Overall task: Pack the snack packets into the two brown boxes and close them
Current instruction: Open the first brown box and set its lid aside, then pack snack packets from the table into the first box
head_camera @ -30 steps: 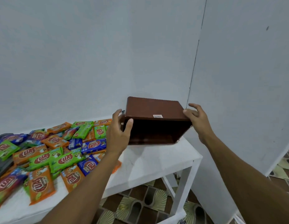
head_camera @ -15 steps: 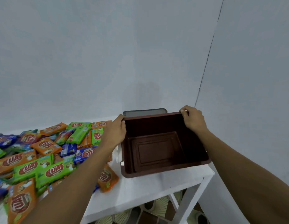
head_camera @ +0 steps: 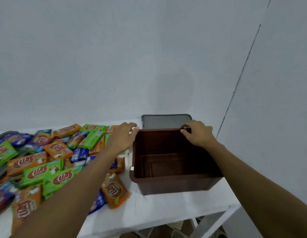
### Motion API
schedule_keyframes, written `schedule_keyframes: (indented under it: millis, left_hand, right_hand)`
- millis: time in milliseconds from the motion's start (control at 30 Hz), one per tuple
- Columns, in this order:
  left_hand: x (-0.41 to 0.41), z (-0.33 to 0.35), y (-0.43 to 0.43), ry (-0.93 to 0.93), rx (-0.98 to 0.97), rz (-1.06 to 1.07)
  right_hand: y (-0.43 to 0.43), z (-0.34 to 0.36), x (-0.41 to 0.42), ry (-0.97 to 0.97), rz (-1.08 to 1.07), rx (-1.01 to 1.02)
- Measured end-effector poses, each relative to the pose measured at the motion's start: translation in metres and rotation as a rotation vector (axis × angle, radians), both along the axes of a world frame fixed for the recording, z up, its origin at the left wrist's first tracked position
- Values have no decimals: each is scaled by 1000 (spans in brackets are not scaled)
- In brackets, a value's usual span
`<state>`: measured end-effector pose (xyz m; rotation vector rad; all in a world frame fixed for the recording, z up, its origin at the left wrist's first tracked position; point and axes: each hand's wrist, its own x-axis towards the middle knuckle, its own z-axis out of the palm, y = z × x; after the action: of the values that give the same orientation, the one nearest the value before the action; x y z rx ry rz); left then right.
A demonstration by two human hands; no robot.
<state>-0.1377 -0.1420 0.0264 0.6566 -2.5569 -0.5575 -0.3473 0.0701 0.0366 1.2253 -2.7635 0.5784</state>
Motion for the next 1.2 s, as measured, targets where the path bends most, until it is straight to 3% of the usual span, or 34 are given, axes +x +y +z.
schedule_keyframes:
  millis: [100,400,667,767,1000,1200]
  left_hand:
    - [36,-5,-17,-127,-17,-50]
    - [170,-34,-62,-551,-60,71]
    - [208,-38,-90,-669,-57,-19]
    - [215,-38,-94,-621,-49,-50]
    - [239,-22,-112,-205,109,-47]
    - [240,-12,-125,-242,197,-20]
  right_hand:
    - [-12,2,11,70,76,13]
    - [-85,14,96,190,471,-14]
    - [-146,9,179,286,670,338]
    - [-168,-5,204,279,676,459]
    - [-197,-36,228,79,584,592]
    - [-204,-16,227,146,567,572]
